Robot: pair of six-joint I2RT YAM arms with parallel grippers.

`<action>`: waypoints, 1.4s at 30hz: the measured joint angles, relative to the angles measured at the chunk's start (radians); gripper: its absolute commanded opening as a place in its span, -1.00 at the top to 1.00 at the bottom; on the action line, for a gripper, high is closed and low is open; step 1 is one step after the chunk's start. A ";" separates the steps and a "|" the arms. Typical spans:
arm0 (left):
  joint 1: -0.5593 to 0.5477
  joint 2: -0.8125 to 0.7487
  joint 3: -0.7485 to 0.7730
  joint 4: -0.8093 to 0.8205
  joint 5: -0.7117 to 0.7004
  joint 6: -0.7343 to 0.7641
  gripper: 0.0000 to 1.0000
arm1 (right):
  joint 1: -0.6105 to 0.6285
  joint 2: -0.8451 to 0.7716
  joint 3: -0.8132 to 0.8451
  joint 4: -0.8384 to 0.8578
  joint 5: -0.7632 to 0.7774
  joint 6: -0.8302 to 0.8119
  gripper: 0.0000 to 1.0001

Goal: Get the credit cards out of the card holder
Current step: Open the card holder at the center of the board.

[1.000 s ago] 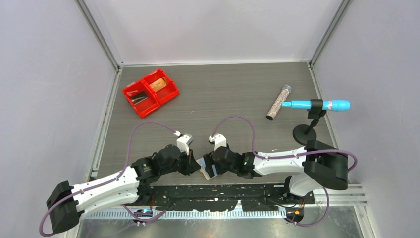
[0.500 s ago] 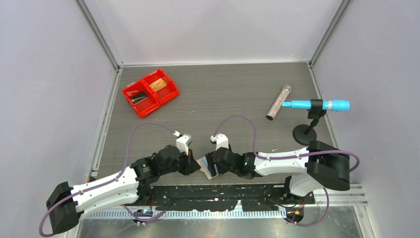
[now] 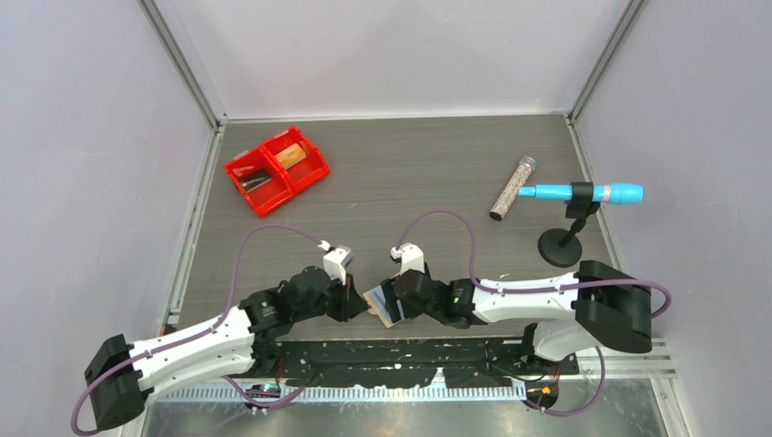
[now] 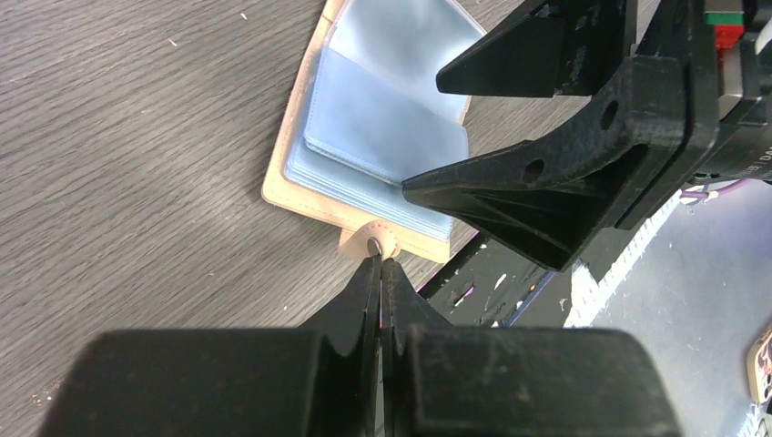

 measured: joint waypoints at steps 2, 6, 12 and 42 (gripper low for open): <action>0.000 0.000 0.000 0.000 0.000 0.000 1.00 | 0.000 -0.008 0.000 -0.006 0.001 0.000 -0.49; 0.000 0.000 0.000 0.000 0.000 0.000 1.00 | 0.000 -0.025 0.000 -0.011 0.006 0.000 -0.46; 0.000 0.000 0.000 0.000 0.000 0.000 1.00 | 0.000 -0.035 0.000 -0.018 0.012 0.000 -0.42; 0.000 -0.037 -0.003 -0.072 -0.100 0.002 1.00 | 0.000 -0.150 -0.027 -0.098 0.097 0.001 -0.29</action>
